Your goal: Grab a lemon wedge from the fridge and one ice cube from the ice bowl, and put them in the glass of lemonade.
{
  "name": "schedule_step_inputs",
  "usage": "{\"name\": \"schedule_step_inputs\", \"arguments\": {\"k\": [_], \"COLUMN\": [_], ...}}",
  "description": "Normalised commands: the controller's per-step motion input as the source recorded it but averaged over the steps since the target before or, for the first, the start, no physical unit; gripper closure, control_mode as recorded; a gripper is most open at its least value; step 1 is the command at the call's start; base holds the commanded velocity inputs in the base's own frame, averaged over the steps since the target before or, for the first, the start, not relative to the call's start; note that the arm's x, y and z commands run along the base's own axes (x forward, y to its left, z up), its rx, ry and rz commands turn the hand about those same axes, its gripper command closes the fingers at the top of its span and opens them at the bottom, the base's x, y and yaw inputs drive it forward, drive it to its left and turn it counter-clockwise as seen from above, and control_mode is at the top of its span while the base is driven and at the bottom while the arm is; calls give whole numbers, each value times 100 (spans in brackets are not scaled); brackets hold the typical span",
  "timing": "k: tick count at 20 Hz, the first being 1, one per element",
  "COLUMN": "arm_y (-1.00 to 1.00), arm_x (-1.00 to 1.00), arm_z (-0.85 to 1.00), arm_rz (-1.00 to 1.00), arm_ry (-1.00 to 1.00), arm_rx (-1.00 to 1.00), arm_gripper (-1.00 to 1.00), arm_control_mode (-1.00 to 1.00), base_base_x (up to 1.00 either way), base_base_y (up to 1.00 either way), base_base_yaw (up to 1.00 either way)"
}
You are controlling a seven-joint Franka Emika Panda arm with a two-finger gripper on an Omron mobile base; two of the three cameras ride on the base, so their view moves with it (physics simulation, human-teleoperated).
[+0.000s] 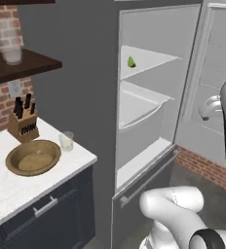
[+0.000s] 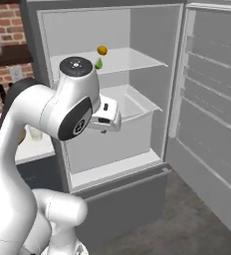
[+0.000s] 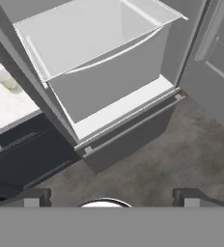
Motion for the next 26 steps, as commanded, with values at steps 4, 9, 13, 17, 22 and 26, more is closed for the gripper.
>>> {"name": "schedule_step_inputs", "arguments": {"k": [4, 9, 13, 17, 22, 26], "arm_y": [0, 0, 0, 0, 0, 0], "arm_x": [0, 0, 0, 0, 0, 0], "arm_z": [0, 0, 0, 0, 0, 0], "arm_rz": [0, 0, 0, 0, 0, 0], "arm_ry": [0, 0, 0, 0, 0, 0], "arm_rx": [0, 0, 0, 0, 0, 0], "arm_gripper": [-100, -100, -100, -100, -100, -100], "arm_control_mode": [100, 100, 100, 100, 100, 100], "base_base_x": [0, 11, 38, 35, 51, 62], "base_base_y": [-96, -69, -7, -9, -35, -48], "base_base_yaw": [49, 56, 36, 26, 24, 19]}}
